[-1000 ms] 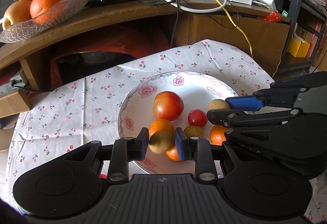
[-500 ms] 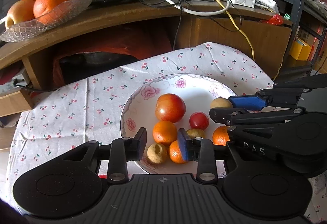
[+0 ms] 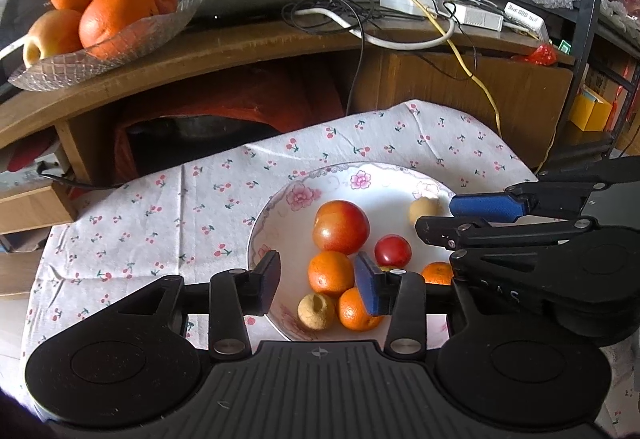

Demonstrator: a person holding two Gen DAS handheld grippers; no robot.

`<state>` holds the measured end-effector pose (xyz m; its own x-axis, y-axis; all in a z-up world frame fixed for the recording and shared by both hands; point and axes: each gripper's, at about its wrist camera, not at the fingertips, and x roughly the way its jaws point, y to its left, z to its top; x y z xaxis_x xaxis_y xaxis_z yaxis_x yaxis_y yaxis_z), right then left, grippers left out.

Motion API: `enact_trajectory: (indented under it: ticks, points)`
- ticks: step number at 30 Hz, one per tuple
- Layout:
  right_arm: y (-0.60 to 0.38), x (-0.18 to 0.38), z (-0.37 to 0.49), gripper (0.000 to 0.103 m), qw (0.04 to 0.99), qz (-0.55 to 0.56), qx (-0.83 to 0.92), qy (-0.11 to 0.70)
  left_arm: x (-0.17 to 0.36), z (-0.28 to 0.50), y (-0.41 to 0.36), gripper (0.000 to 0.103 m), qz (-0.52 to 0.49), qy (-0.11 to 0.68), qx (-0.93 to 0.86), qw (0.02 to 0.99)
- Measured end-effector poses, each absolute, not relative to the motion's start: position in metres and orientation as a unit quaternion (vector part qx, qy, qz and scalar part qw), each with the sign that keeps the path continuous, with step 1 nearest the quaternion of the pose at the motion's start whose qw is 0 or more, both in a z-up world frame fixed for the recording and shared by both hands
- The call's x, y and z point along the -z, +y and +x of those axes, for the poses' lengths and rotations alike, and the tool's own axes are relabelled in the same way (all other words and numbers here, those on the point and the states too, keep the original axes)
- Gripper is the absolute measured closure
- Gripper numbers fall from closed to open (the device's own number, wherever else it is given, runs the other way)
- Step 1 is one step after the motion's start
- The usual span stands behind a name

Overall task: Organize fruits
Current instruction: 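Withdraw both tools from the bowl toward the remaining red tomatoes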

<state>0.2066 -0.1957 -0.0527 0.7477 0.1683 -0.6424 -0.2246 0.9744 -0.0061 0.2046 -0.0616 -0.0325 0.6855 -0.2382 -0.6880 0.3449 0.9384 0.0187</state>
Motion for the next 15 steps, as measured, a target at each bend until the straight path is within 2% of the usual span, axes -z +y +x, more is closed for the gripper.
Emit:
enact_trajectory:
  ticks: [15]
  points:
    - [-0.192,0.046,0.199,0.074,0.936,-0.036,-0.113,0.331,0.024,0.199,-0.049,0.044,0.067,0.355,0.162,0.918]
